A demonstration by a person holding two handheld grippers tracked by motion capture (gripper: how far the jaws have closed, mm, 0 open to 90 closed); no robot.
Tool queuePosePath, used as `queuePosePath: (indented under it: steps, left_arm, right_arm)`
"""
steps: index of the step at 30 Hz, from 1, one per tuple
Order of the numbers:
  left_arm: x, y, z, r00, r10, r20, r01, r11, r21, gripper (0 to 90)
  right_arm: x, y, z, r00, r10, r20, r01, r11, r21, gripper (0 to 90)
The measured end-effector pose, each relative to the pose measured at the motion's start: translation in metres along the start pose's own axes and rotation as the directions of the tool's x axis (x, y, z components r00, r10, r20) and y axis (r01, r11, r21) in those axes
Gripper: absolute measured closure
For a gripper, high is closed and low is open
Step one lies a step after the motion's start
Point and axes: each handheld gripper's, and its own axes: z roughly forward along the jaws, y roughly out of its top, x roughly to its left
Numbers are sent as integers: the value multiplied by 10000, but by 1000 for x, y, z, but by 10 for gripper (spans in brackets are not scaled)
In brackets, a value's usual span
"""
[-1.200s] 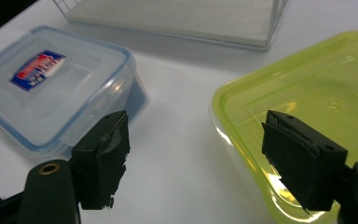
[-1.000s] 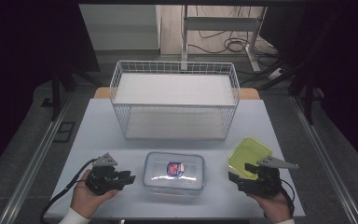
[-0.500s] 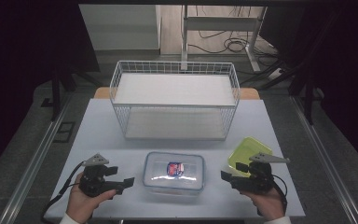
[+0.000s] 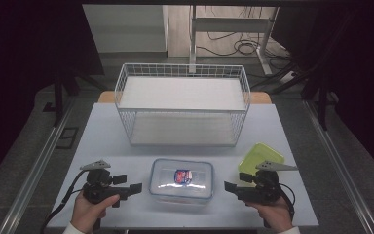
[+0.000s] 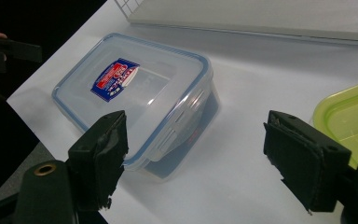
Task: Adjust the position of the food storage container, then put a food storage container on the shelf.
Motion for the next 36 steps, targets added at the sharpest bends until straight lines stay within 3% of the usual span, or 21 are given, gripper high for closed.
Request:
queuePosePath:
  steps: [1,3,10,18,20,25,36]
  left_arm:
    - [2,-1,-2,9999,-94,-100,92,9998,-199,151]
    - [4,0,-2,9987,-404,311,414,9986,-316,150]
    - [6,6,15,9993,-189,322,188,9998,28,136]
    - [20,15,28,9935,-822,792,801,9963,299,114]
    - [23,18,34,9901,-978,1006,934,9945,470,115]
    - [31,23,52,9742,-1559,1630,1429,9857,889,134]
    - [34,21,78,9548,-1928,2262,1540,9719,1782,164]
  right_arm:
    - [0,0,-1,10000,5,-2,-5,10000,-12,220]
    - [-1,1,-2,10000,37,1,-37,10000,-59,219]
    - [1,0,2,10000,-22,-27,22,10000,13,220]
    - [4,-1,5,9999,-105,-61,106,9999,116,219]
    - [5,-1,5,9999,-118,-59,119,9999,124,219]
    - [4,0,6,9999,-160,-41,160,9998,101,219]
    - [4,0,7,9996,-266,-3,266,9996,114,219]
